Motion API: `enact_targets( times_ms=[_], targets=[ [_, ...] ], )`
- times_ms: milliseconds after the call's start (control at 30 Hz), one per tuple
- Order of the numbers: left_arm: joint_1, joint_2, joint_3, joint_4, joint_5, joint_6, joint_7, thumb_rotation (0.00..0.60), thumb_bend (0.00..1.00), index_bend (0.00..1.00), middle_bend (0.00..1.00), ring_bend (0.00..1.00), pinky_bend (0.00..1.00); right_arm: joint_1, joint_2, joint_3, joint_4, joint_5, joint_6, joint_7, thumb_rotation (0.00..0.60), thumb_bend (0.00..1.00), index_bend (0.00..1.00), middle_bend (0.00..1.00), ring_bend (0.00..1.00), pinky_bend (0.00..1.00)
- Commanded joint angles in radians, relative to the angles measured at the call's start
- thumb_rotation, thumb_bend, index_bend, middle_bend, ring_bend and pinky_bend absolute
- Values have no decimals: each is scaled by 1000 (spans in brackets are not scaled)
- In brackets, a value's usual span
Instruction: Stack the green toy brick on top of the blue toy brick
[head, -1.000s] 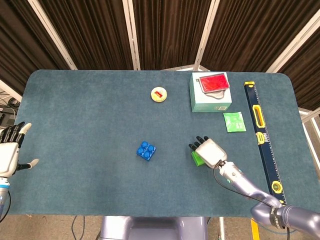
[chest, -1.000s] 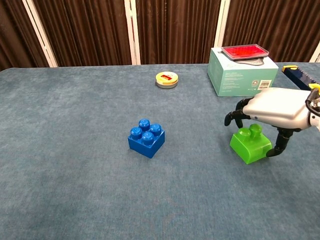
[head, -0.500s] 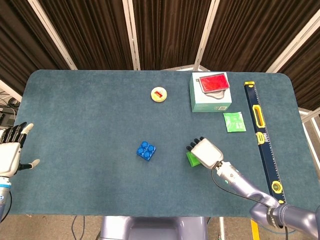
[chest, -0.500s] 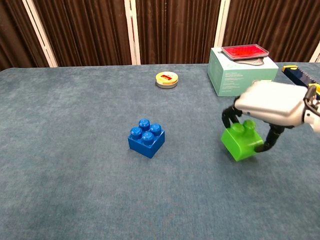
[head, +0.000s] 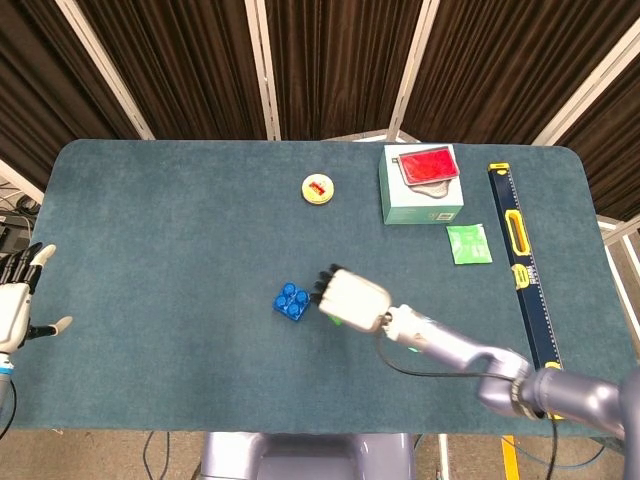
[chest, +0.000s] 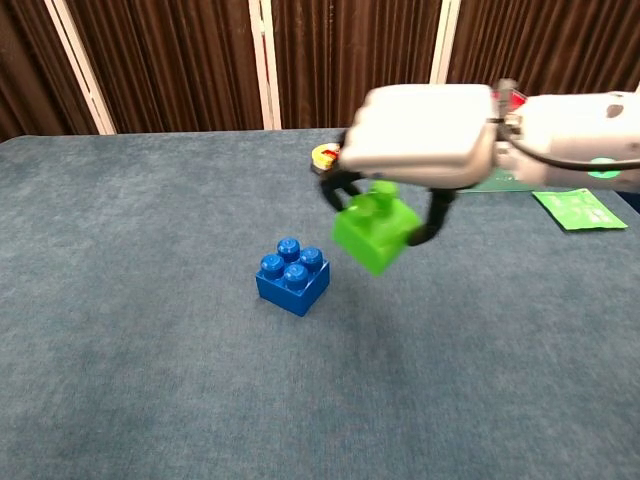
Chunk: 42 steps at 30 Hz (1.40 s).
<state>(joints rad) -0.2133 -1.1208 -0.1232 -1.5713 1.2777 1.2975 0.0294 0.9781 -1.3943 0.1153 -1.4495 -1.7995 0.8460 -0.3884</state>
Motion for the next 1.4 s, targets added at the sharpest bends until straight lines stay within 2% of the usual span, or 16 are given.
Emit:
enact_targets(
  times_ms=[33, 267, 500, 1033, 1400],
  targets=[
    [2, 4, -2, 0, -3, 0, -7, 600, 0, 0, 0, 0, 0, 73, -26, 18, 14, -36, -63, -30, 600, 168, 411, 523, 367, 488],
    [5, 10, -5, 11, -14, -6, -28, 600, 0, 0, 0, 0, 0, 183, -55, 25, 58, -55, -151, -31, 600, 176, 411, 523, 367, 491],
    [5, 9, -8, 20, -28, -13, -35, 600, 0, 0, 0, 0, 0, 260, -54, 14, 90, -67, -186, 27, 600, 176, 411, 524, 368, 502],
    [11, -7, -21, 42, -61, -12, -42, 600, 0, 0, 0, 0, 0, 375, -112, -83, 255, -115, -136, 295, 600, 181, 411, 523, 384, 531],
    [3, -18, -22, 53, -82, -32, -12, 600, 0, 0, 0, 0, 0, 422, -155, -123, 365, -119, -94, 443, 600, 195, 411, 523, 384, 531]
  ],
)
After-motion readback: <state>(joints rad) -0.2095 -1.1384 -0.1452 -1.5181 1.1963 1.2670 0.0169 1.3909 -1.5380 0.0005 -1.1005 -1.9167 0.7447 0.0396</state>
